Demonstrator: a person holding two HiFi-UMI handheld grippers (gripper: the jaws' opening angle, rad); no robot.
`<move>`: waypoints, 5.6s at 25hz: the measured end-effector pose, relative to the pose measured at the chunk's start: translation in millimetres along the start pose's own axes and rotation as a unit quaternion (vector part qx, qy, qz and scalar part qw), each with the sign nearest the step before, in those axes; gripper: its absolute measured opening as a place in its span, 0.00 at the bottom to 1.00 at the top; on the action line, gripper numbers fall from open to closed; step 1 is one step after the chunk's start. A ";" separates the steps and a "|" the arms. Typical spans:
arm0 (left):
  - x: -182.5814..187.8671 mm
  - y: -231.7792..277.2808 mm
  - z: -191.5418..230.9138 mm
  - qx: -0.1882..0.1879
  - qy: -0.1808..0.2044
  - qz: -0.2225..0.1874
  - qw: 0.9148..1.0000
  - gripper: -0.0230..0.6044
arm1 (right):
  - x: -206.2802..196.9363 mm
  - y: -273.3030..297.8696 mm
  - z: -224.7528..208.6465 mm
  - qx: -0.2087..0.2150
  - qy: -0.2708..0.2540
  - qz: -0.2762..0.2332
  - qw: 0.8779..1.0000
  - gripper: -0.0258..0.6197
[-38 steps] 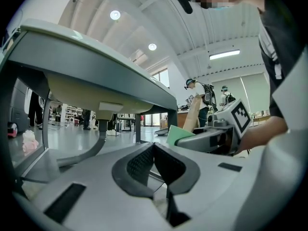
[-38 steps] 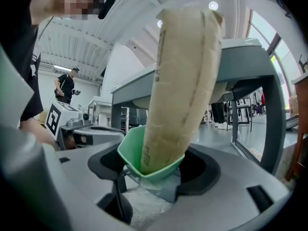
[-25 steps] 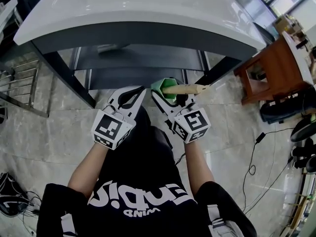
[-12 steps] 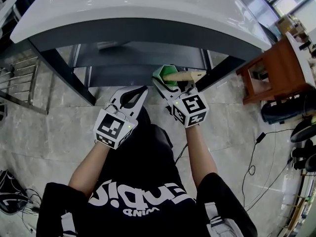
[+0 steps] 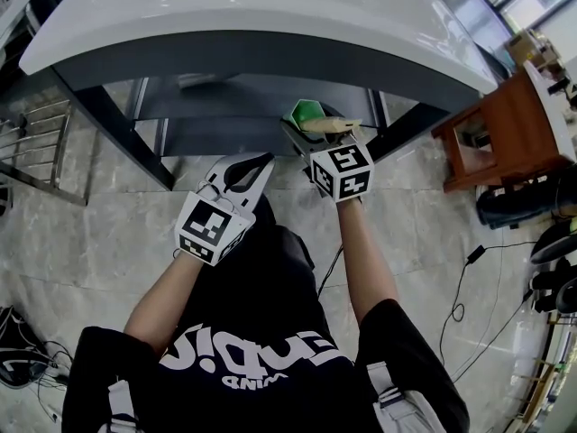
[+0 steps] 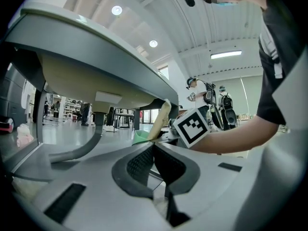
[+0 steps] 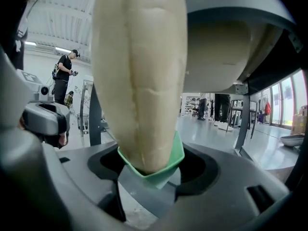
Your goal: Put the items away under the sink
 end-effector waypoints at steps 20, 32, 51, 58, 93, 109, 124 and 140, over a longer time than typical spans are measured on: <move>-6.5 3.6 6.1 0.002 -0.007 0.008 1.000 0.07 | 8.4 56.9 -34.8 -0.011 0.016 0.027 0.999 0.56; -7.6 7.2 4.9 -0.002 -0.011 0.011 1.000 0.07 | 13.9 70.9 -39.2 -0.005 0.040 0.026 0.999 0.56; -15.0 4.7 6.0 0.001 -0.019 0.019 1.000 0.07 | 6.8 80.9 -45.8 -0.038 0.093 -0.042 0.994 0.56; -18.0 3.5 6.5 0.003 -0.018 0.025 1.000 0.07 | 4.9 86.5 -44.8 -0.048 0.096 -0.051 0.993 0.56; -25.2 6.4 -4.4 -0.008 -0.016 0.033 0.999 0.07 | -20.7 36.2 -29.2 -0.063 0.115 -0.066 0.989 0.66; -31.2 -2.2 -19.8 -0.026 -0.023 0.021 0.999 0.07 | -49.4 -50.3 65.6 -0.053 0.079 -0.070 0.993 0.55; -15.9 -15.3 -22.0 -0.024 -0.055 0.030 0.998 0.07 | -45.6 -87.6 61.6 -0.087 0.107 -0.065 0.988 0.07; 248.9 -134.4 -47.0 -0.039 -0.063 0.060 0.995 0.07 | 201.5 -275.2 90.4 -0.009 0.107 -0.051 0.993 0.07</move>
Point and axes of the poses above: the fingertips, and each gripper's own axes: y forward along the fingers, z to its left, x out of its top, the point moved 6 cm from there along -y, backward along the fingers, and after that the axes turned 15 degrees about z, right-handed, at the moved point
